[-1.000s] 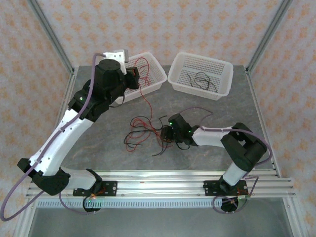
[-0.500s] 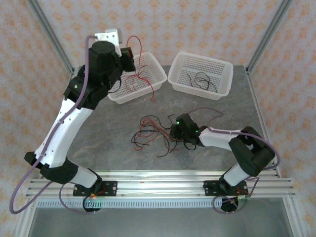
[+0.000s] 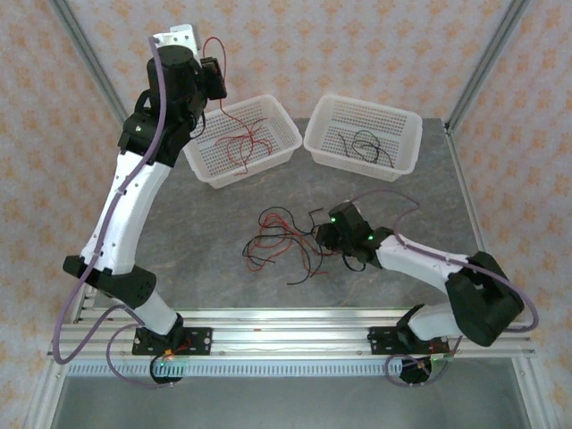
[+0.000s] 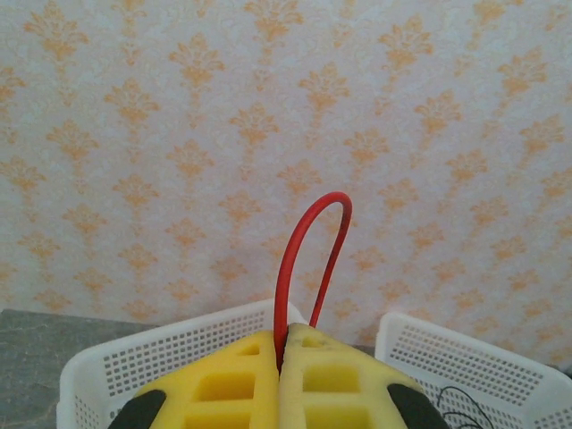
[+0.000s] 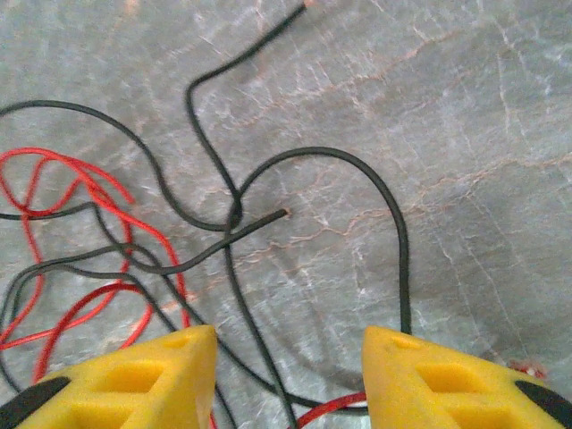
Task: Untangle the cables
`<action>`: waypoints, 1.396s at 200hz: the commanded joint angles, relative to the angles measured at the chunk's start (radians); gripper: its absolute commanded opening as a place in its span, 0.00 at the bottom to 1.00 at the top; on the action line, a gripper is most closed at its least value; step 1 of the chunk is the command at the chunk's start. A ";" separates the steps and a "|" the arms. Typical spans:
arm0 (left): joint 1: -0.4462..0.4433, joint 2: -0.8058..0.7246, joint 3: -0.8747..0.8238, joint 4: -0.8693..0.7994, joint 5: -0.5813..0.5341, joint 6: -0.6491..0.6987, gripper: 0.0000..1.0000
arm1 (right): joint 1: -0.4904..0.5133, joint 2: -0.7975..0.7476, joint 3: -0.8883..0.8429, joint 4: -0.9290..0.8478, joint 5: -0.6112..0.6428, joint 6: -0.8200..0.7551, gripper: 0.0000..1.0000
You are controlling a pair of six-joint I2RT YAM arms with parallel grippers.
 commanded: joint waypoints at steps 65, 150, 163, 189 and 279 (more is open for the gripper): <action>0.033 0.028 0.166 0.136 0.049 0.045 0.00 | -0.003 -0.191 0.035 -0.149 0.036 -0.005 0.48; 0.099 0.057 0.081 0.344 0.015 0.093 0.00 | -0.003 -0.311 -0.007 -0.190 0.035 0.027 0.48; 0.113 0.073 0.059 0.378 0.022 0.089 0.00 | -0.002 -0.330 -0.017 -0.194 0.027 0.029 0.48; 0.140 0.115 0.017 0.430 0.048 0.078 0.00 | 0.000 -0.354 -0.034 -0.206 0.025 0.036 0.48; 0.165 0.202 -0.384 0.660 0.117 0.040 0.00 | 0.015 -0.353 -0.040 -0.223 0.031 0.055 0.48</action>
